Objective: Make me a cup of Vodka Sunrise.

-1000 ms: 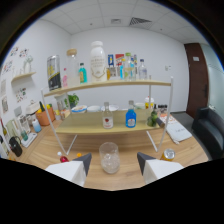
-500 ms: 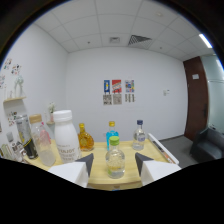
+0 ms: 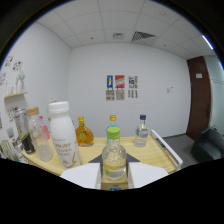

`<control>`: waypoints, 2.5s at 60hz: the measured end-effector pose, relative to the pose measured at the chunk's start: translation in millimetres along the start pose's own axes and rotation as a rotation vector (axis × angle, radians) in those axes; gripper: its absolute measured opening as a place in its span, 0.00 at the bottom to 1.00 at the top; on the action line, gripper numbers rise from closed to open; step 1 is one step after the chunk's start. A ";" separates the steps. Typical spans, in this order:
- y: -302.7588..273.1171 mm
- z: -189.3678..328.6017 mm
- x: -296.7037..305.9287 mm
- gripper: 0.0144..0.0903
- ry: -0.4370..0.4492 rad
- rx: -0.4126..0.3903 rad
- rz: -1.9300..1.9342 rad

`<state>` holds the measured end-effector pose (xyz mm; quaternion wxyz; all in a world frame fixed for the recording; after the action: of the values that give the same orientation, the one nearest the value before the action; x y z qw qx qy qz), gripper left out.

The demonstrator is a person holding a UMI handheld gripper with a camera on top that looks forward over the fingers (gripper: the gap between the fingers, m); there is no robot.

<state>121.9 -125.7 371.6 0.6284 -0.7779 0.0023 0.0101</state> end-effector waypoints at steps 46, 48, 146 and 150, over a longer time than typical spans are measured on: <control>231.0 -44.2 5.8 0.27 0.040 -0.195 -0.313; 229.0 -42.3 7.0 0.27 0.046 -0.192 -0.403; 264.5 -27.5 21.4 0.27 -0.063 -0.175 -0.093; 286.1 -17.8 30.1 0.27 -0.047 -0.209 -0.047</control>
<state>147.6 -203.0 95.1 0.5438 -0.8385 -0.0317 0.0141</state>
